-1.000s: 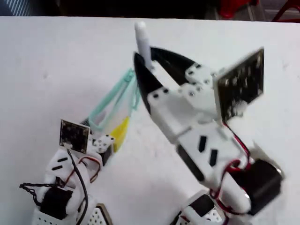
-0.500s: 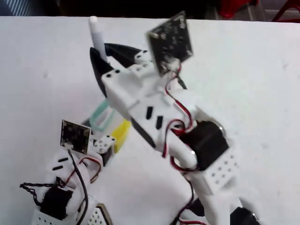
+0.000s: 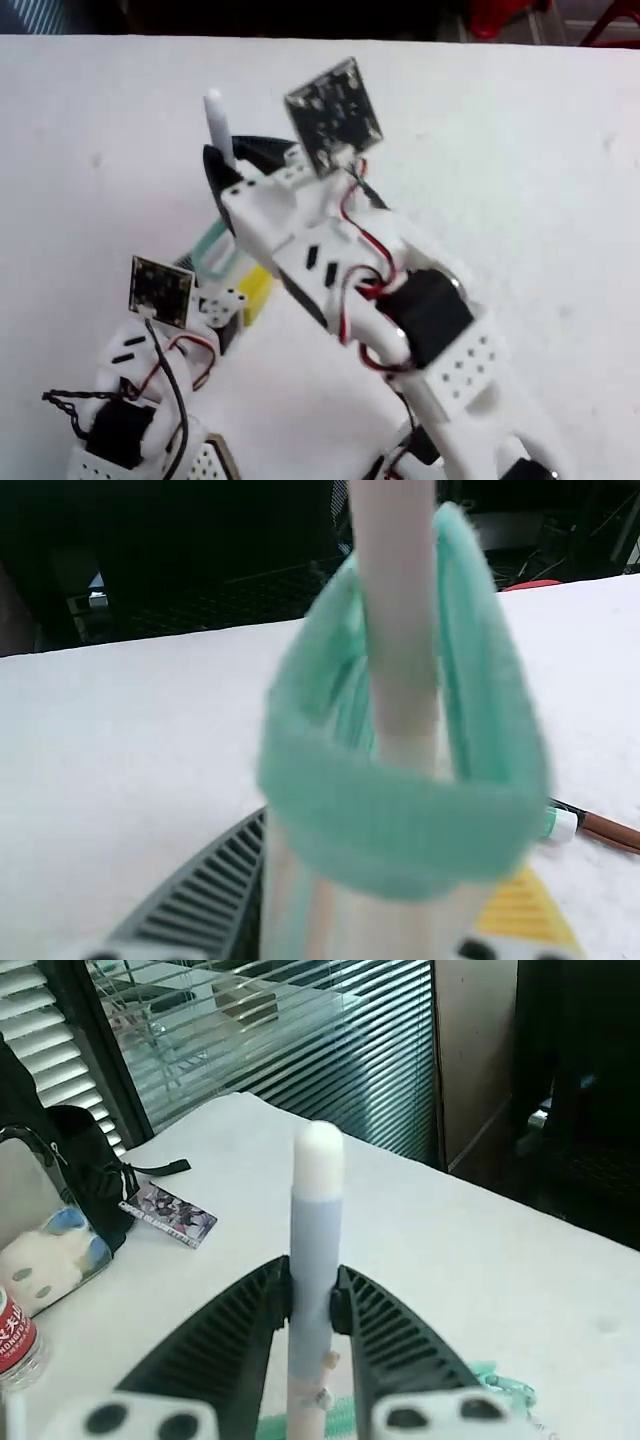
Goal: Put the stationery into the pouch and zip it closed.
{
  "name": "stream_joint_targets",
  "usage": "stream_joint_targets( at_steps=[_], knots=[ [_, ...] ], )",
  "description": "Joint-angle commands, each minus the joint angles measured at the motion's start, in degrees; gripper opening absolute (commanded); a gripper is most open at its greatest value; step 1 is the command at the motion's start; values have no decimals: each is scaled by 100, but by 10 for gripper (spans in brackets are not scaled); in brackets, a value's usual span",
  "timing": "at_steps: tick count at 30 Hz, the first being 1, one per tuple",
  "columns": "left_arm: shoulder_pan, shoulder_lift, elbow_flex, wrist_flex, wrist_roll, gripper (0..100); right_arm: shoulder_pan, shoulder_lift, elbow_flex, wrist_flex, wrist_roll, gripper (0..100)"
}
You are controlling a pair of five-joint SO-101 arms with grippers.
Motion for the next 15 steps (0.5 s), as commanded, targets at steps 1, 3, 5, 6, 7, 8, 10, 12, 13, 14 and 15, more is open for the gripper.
stream_joint_targets(
  at_steps=[1,3,5,6,7,8,10,12,13,14,15],
  knots=[
    [101,48,-53,18,35,245,-4,-295,-35,233,563,17],
    [101,48,-53,18,44,245,-4,-277,-35,488,774,17],
    [101,48,-53,18,44,245,-4,-277,-26,725,791,17],
    [101,48,-53,18,44,245,-4,-277,-26,813,800,17],
    [101,48,-53,26,44,245,-4,-277,-26,866,809,17],
    [101,48,-44,26,44,245,-4,-277,-26,875,809,17],
    [101,48,-44,26,44,245,4,-277,-26,954,818,17],
    [101,48,-44,26,44,245,13,-277,26,1033,818,17],
    [101,48,-44,26,44,245,13,-286,97,1042,818,18],
    [101,48,-44,26,44,245,13,-295,158,1051,818,18],
    [101,48,-44,26,44,245,13,-286,211,1051,818,18]
  ],
)
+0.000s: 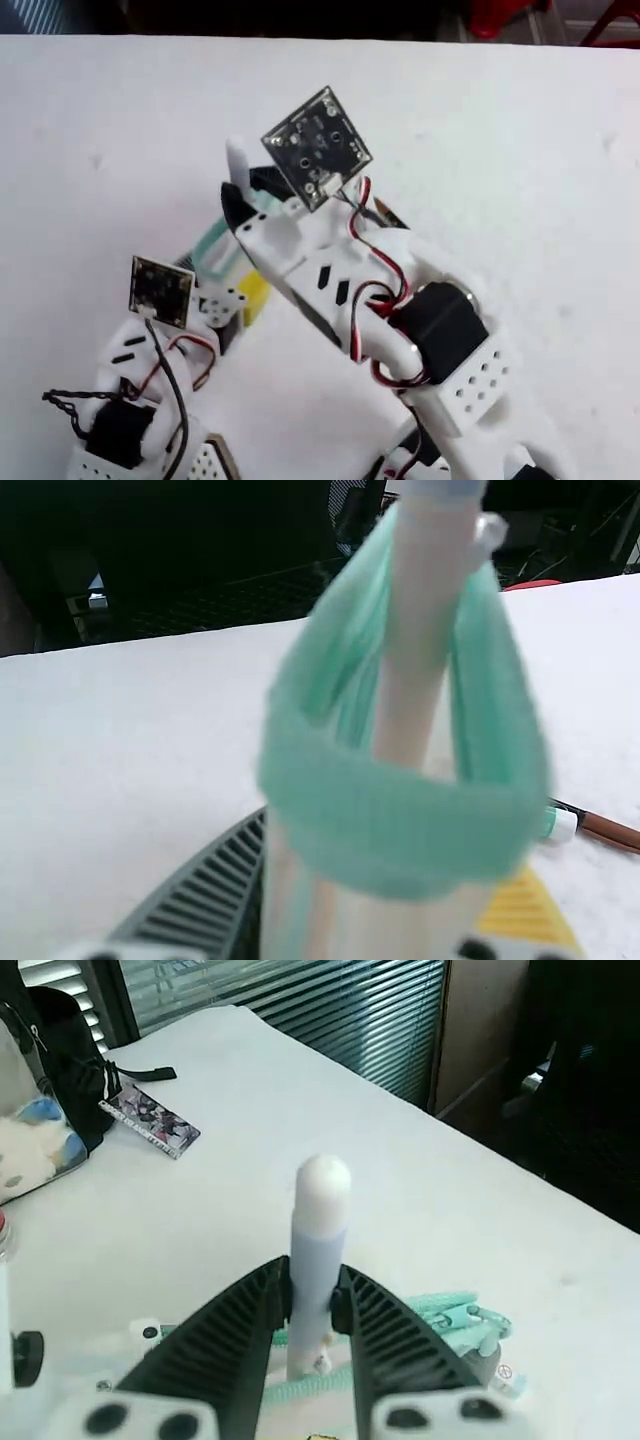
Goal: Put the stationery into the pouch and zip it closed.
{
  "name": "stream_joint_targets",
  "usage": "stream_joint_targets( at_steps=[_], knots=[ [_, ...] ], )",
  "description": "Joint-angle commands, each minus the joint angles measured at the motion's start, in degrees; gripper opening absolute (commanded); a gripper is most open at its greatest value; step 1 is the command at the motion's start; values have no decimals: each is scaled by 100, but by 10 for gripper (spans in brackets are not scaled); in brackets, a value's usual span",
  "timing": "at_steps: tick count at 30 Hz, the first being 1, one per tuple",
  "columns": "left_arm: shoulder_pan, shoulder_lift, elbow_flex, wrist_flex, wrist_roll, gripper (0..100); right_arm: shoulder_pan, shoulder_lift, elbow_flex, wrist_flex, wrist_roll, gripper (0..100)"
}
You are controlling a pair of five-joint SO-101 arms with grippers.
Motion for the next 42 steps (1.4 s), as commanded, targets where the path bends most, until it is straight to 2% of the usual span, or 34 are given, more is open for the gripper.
stream_joint_targets(
  at_steps=[1,13,20,28,32,35,38,41,42],
  knots=[
    [101,48,-44,26,44,245,31,-119,97,40,70,18],
    [101,48,-44,26,44,245,31,-110,220,40,79,22],
    [101,48,-44,26,44,245,31,-110,202,110,79,241],
    [101,48,-35,26,44,245,40,-163,158,40,79,247],
    [101,48,-35,26,35,245,207,-110,-422,-22,79,247],
    [101,48,-35,26,35,245,382,-110,-853,-4,79,215],
    [101,48,-35,26,35,245,743,-136,-967,13,88,125],
    [101,48,-35,26,35,245,1420,-101,-949,101,695,15],
    [101,48,-35,26,35,245,1684,-66,-905,154,1011,15]
  ],
)
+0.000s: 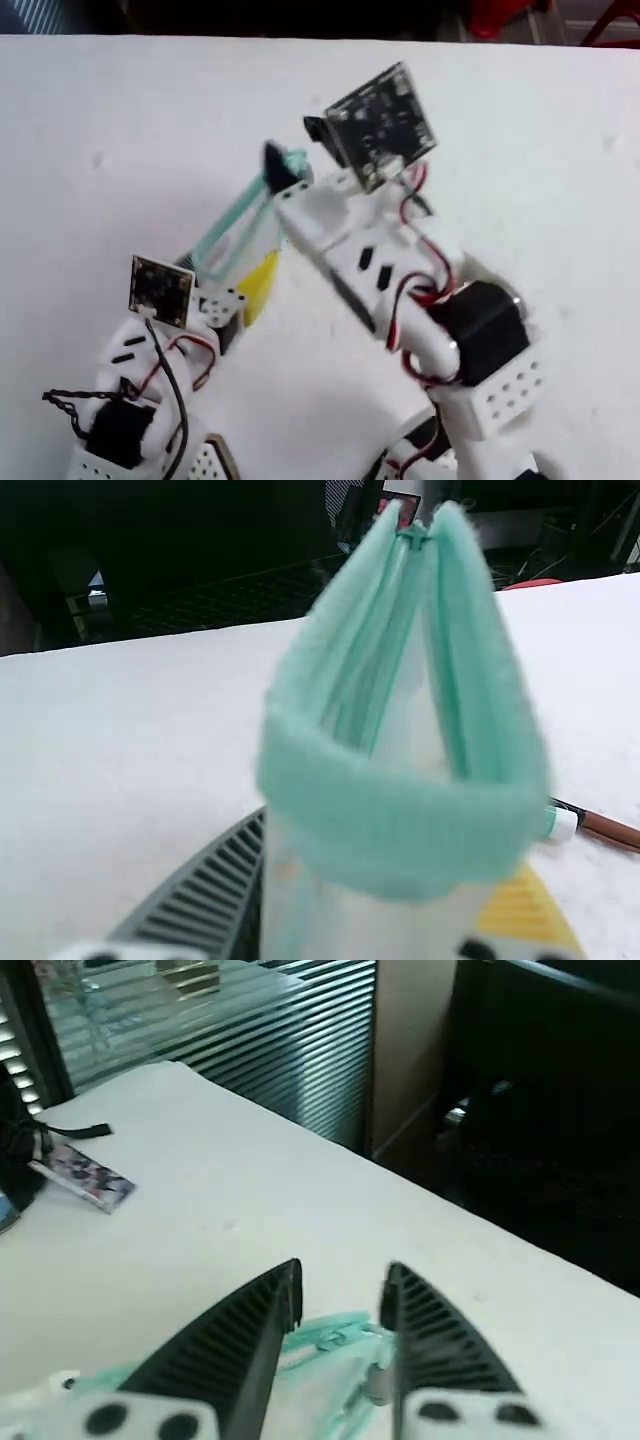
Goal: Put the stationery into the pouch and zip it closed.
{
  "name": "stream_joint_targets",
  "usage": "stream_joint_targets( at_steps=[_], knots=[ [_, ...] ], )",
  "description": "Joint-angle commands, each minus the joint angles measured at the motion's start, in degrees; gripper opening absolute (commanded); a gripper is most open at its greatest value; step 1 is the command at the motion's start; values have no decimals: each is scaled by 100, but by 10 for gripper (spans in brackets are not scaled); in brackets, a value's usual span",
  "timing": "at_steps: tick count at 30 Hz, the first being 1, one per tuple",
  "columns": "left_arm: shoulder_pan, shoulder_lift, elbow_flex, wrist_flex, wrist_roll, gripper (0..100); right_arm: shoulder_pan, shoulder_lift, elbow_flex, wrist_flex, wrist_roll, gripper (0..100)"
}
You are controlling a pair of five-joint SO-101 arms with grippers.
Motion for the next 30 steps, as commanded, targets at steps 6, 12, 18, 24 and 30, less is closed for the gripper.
stream_joint_targets(
  at_steps=[6,12,18,24,30],
  knots=[
    [92,48,-35,18,44,245,2299,840,747,655,1565,44],
    [92,48,-35,18,35,245,3389,2281,923,998,1785,47],
    [92,48,18,-9,35,245,3591,2800,958,989,2154,166],
    [92,48,18,-9,35,245,3134,3741,958,673,2497,212],
    [92,48,18,9,35,245,2923,4927,914,101,2479,212]
  ],
)
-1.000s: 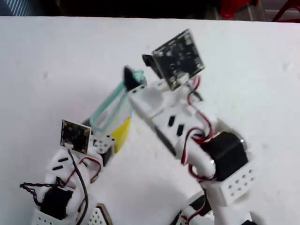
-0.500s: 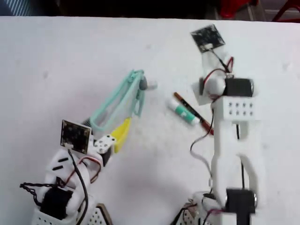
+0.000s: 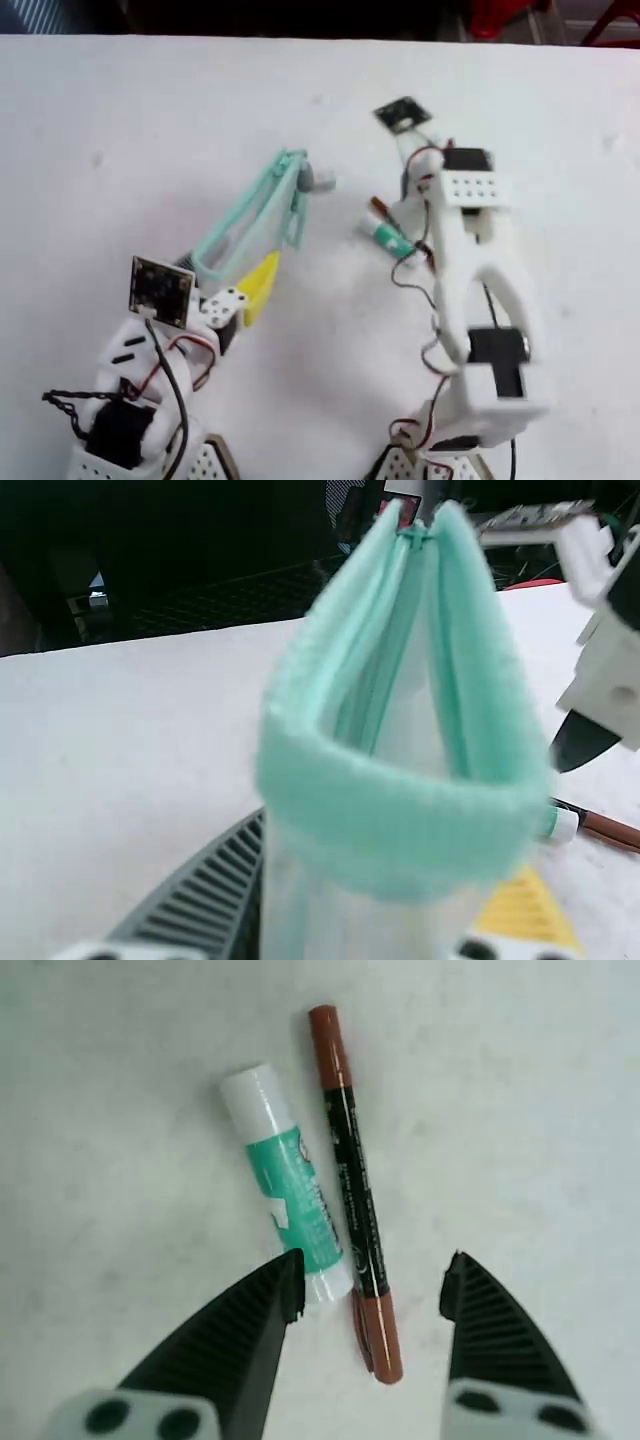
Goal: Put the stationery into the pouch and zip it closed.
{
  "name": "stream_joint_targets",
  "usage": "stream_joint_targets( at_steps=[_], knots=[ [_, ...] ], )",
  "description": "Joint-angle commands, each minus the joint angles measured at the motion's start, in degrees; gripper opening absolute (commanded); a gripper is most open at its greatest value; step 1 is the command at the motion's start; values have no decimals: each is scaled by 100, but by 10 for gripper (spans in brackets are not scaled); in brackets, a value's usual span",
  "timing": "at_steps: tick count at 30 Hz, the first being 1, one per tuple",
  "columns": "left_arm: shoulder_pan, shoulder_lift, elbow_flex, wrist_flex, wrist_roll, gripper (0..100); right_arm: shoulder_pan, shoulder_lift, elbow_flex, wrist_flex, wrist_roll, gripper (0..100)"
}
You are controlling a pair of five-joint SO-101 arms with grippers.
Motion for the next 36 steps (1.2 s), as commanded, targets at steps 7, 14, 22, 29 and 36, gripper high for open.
stream_joint_targets(
  at_steps=[7,14,22,29,36],
  knots=[
    [92,48,-18,-9,35,245,-66,646,-79,-778,70,212],
    [92,48,-18,-9,35,245,-66,673,-53,-1042,53,212],
    [92,48,-9,0,35,245,-22,778,-35,-1138,53,212],
    [92,48,-9,0,35,245,-22,1587,-334,-1156,53,212],
    [101,48,-9,0,35,245,-40,1701,-466,-963,53,162]
  ],
)
